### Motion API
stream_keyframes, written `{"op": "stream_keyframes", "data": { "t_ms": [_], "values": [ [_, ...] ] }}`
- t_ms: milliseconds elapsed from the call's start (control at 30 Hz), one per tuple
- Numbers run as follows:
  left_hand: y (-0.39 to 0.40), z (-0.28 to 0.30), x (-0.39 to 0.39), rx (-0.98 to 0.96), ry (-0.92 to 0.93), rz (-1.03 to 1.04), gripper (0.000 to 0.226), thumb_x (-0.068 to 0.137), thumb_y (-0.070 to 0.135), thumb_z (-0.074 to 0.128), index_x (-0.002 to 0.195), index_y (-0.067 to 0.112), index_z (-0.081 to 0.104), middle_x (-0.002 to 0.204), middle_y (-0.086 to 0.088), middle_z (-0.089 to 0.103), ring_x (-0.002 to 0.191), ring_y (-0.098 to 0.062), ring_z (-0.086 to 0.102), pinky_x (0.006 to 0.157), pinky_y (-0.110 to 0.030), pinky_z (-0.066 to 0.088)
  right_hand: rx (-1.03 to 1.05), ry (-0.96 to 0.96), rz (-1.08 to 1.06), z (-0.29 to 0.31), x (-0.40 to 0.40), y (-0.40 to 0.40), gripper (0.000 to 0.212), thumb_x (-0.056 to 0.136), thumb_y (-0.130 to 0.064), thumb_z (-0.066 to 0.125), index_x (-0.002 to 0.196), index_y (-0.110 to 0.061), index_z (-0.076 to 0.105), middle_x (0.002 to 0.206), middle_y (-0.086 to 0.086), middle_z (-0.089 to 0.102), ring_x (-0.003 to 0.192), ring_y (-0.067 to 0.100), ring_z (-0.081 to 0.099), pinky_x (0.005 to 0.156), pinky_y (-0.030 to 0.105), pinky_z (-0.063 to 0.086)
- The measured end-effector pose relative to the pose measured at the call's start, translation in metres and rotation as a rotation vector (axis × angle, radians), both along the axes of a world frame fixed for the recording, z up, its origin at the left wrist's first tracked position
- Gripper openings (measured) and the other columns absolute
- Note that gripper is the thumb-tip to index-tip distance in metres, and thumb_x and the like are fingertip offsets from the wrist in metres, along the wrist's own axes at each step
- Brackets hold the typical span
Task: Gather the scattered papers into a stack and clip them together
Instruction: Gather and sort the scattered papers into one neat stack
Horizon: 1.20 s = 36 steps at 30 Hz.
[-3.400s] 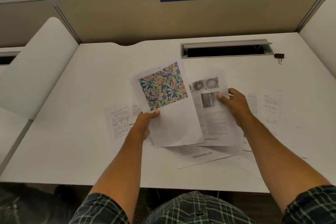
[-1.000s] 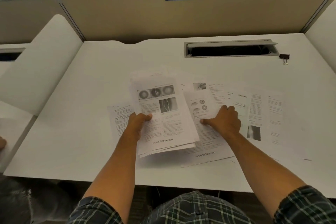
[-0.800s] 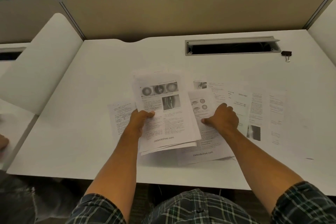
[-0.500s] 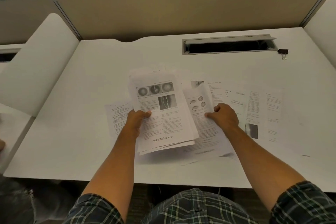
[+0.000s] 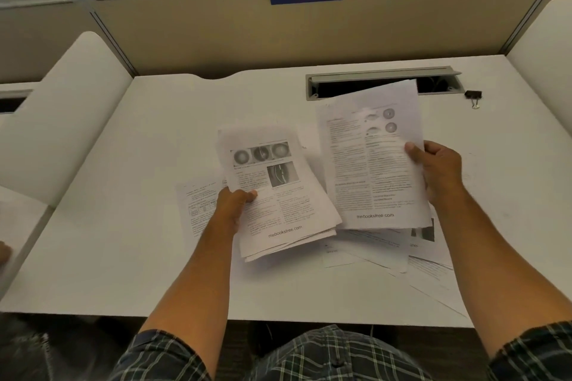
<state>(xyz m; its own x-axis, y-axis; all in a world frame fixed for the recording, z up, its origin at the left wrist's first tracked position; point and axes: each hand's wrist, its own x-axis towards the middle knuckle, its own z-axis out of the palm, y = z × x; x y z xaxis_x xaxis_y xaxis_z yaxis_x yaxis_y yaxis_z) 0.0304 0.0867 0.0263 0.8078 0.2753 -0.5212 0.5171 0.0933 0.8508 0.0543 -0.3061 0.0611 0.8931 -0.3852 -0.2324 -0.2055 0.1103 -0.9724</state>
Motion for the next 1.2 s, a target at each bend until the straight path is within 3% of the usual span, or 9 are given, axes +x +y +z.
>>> {"op": "stream_keyframes", "data": {
  "t_ms": [133,267,367,467,633,800,933,1067,1200],
  "values": [
    [-0.001,0.001,0.000,0.045,-0.028,-0.103,0.042,0.088,-0.005,0.067,0.128,0.008,0.065,0.118,-0.008,0.071,0.108,-0.032,0.068,0.083,-0.036,0.054,0.213,-0.041,-0.026,0.001,-0.007,0.003,0.029,0.091,-0.021,0.075,0.114,-0.004,0.072,0.111,0.012,0.077,0.101,0.031,0.074,0.084,0.044,0.063],
    [-0.009,0.005,0.002,0.031,-0.077,-0.235,0.048,0.084,-0.009,0.064,0.128,0.008,0.065,0.119,-0.010,0.074,0.111,-0.033,0.070,0.094,-0.046,0.056,0.294,-0.031,0.022,0.003,-0.007,0.016,0.028,0.090,-0.026,0.076,0.107,-0.004,0.073,0.113,0.015,0.076,0.100,0.033,0.073,0.084,0.045,0.062],
    [-0.018,0.012,0.005,-0.043,-0.092,-0.294,0.045,0.084,-0.012,0.061,0.121,0.012,0.066,0.111,-0.009,0.077,0.105,-0.032,0.073,0.088,-0.046,0.059,0.161,0.007,0.139,0.001,-0.006,0.036,0.021,0.091,-0.026,0.076,0.094,-0.005,0.076,0.100,0.014,0.078,0.090,0.030,0.076,0.077,0.039,0.063],
    [-0.027,0.017,0.005,-0.107,-0.090,-0.275,0.040,0.086,-0.011,0.061,0.117,0.014,0.066,0.106,-0.009,0.078,0.096,-0.028,0.075,0.074,-0.039,0.061,-0.032,0.025,0.182,-0.006,-0.003,0.054,0.025,0.089,-0.026,0.078,0.092,-0.001,0.078,0.100,0.018,0.078,0.092,0.035,0.075,0.087,0.043,0.061],
    [-0.036,0.016,0.007,-0.116,-0.140,-0.225,0.030,0.104,0.031,0.057,0.130,0.018,0.064,0.118,-0.005,0.075,0.106,-0.023,0.073,0.083,-0.036,0.060,-0.358,0.068,0.159,-0.014,0.000,0.070,0.038,0.089,-0.029,0.075,0.088,0.009,0.072,0.098,0.028,0.072,0.073,0.031,0.067,0.074,0.037,0.055],
    [-0.042,0.020,0.006,-0.033,-0.230,-0.279,0.036,0.102,0.046,0.053,0.127,0.023,0.066,0.111,0.004,0.077,0.096,-0.011,0.076,0.072,-0.022,0.060,-0.542,0.057,0.188,-0.010,0.000,0.083,0.039,0.093,-0.027,0.070,0.078,0.009,0.071,0.083,0.025,0.073,0.061,0.021,0.057,0.060,0.028,0.042],
    [-0.038,0.014,0.006,-0.117,-0.232,-0.237,0.033,0.094,0.026,0.071,0.124,0.013,0.068,0.114,-0.005,0.078,0.101,-0.021,0.076,0.077,-0.029,0.062,-0.319,0.084,0.230,-0.006,0.001,0.089,0.034,0.094,-0.036,0.072,0.080,-0.005,0.078,0.085,0.012,0.078,0.075,0.033,0.071,0.071,0.040,0.058],
    [-0.031,0.010,0.006,-0.199,-0.229,-0.212,0.020,0.098,0.018,0.067,0.118,0.015,0.069,0.111,-0.003,0.078,0.100,-0.016,0.076,0.077,-0.024,0.061,0.057,0.109,0.235,-0.003,0.002,0.085,0.034,0.094,-0.040,0.072,0.089,-0.007,0.077,0.097,0.010,0.078,0.091,0.034,0.073,0.084,0.043,0.059],
    [-0.024,0.004,0.006,-0.248,-0.202,-0.177,0.021,0.100,0.021,0.063,0.120,0.016,0.069,0.116,-0.005,0.076,0.105,-0.017,0.074,0.092,-0.035,0.060,0.033,0.032,0.222,0.007,0.000,0.082,0.032,0.099,-0.037,0.064,0.086,-0.009,0.074,0.080,0.009,0.071,0.062,0.020,0.060,0.052,0.025,0.048]
  ]
}}
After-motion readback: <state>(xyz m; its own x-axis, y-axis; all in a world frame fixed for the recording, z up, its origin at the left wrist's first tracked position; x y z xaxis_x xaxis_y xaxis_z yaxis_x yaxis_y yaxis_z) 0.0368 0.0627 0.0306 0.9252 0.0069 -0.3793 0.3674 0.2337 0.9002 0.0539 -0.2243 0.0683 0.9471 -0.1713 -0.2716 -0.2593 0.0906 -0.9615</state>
